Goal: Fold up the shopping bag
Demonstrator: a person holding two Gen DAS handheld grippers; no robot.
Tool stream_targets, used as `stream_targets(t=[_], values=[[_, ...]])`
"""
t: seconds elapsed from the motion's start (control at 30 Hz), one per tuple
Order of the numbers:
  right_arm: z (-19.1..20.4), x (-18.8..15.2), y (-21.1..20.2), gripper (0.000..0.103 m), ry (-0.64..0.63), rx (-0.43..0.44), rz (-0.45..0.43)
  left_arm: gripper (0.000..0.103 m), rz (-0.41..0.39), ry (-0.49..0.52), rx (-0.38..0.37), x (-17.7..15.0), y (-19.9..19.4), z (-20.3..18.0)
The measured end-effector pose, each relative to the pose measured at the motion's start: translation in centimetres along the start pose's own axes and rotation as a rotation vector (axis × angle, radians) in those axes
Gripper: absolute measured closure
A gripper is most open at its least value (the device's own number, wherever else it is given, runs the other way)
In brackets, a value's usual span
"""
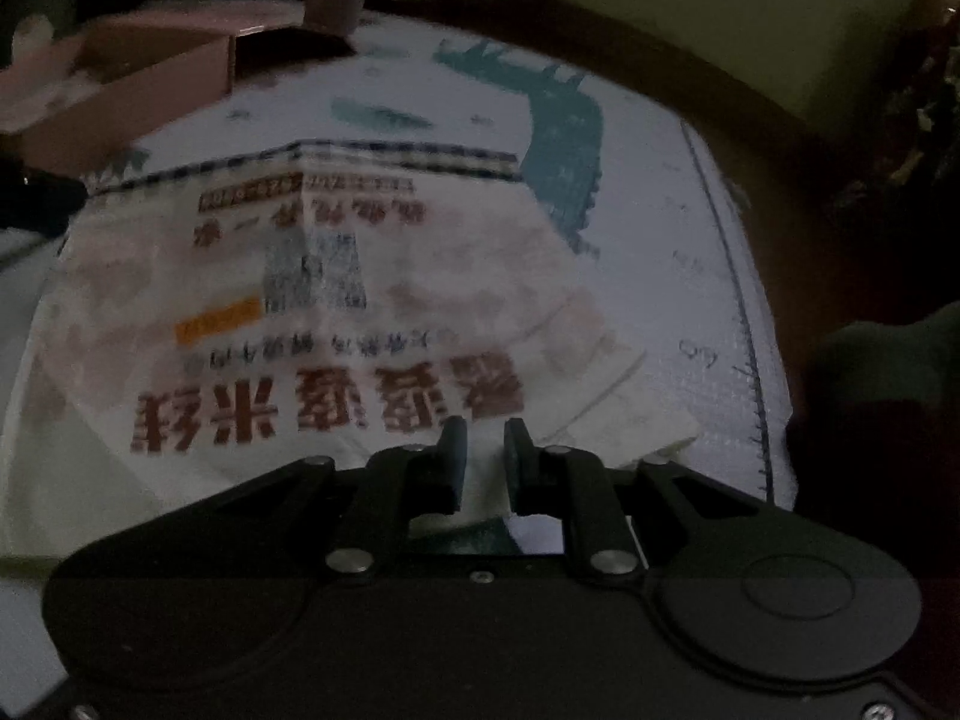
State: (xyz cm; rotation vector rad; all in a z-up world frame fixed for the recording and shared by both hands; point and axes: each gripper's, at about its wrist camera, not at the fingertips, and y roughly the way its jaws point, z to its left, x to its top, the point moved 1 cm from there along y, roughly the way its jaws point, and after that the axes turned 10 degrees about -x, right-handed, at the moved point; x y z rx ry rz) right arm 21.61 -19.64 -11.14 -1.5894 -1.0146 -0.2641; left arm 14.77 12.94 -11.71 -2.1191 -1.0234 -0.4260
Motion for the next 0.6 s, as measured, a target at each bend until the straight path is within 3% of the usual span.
stream_targets(t=[0.17, 0.23, 0.33, 0.47, 0.6], values=[[-0.4, 0.0, 0.4, 0.090, 0.040, 0.020, 0.007, 0.051, -0.001, -0.207, -0.115, -0.9, -0.2, 1.2], [-0.3, 0.1, 0.4, 0.089, 0.041, 0.018, 0.008, 0.057, 0.025, -0.258, -0.162, -1.4, 0.2, 1.1], [-0.4, 0.1, 0.4, 0.089, 0.046, 0.018, 0.009, 0.072, 0.051, -0.266, -0.199, -2.4, 1.5, 0.7], [-0.6, 0.1, 0.3, 0.089, 0.083, 0.044, 0.009, 0.091, 0.060, -0.186, -0.207, -2.8, 2.7, -0.4], [-0.9, 0.2, 0.2, 0.089, 0.142, 0.105, 0.008, 0.099, 0.070, -0.103, -0.225, -3.0, 3.2, -2.1]])
